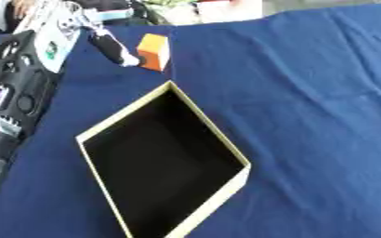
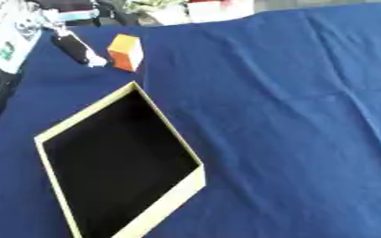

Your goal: Pick up objects on the table and place them in the box.

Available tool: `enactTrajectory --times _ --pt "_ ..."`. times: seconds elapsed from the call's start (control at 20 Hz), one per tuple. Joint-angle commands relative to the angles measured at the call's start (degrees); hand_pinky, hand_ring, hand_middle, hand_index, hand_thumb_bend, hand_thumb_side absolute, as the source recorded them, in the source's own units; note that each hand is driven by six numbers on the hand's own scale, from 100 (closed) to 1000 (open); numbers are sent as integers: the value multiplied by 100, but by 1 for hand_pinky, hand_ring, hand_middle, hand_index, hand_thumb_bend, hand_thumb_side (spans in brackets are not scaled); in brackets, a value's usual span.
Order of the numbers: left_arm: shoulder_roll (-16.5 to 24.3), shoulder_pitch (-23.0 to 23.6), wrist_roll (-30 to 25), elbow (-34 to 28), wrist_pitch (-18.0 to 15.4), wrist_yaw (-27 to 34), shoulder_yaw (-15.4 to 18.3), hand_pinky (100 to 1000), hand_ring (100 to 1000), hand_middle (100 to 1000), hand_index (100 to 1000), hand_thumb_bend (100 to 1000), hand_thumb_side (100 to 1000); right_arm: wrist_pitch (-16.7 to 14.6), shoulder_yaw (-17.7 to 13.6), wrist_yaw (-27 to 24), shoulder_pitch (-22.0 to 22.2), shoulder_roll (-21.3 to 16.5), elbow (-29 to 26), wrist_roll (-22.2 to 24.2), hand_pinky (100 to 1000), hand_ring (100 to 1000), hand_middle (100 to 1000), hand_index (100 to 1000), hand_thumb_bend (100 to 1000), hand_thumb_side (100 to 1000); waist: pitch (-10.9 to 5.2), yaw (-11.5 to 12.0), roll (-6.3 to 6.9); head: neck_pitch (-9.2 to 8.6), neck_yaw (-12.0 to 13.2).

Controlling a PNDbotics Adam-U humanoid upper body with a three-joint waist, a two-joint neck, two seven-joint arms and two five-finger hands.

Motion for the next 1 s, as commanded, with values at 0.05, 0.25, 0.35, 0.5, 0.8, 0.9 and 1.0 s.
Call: enactTrajectory --times 0.05,0.25,0.35,0.5,0.8,0.9,1.0 --pt "229 -168 137 -143 59 4 106 786 955 867 913 404 274 47 -18 -41 -86 -124 -93 -26 761 733 525 733 100 819 -111 -16 -11 -118 68" --pt "253 -166 391 -128 97 -64 120 773 952 865 911 378 256 77 -14 -51 -101 -130 -93 -49 761 732 522 731 100 822 -43 -54 -7 -177 122" --pt "270 -157 454 -90 109 -100 128 775 954 867 912 364 243 88 -16 -53 -112 -137 -93 -57 761 731 521 731 100 823 -14 -71 -3 -210 162" --pt "289 -154 438 -28 124 -156 154 775 956 868 912 353 233 107 -20 -62 -123 -147 -93 -78 761 730 520 729 100 826 31 -94 8 -263 200" --pt "356 -192 392 11 152 -295 203 785 964 875 912 310 193 132 -26 -79 -140 -160 -93 -93 760 729 517 727 100 831 104 -129 36 -349 237" --pt "369 -192 322 42 163 -329 220 787 964 875 911 293 181 137 -28 -90 -148 -161 -93 -108 760 729 516 727 100 831 124 -144 46 -376 249" --pt "377 -183 268 66 175 -348 238 786 964 875 910 289 180 143 -32 -101 -157 -161 -93 -127 759 729 515 726 100 832 147 -163 57 -419 264"
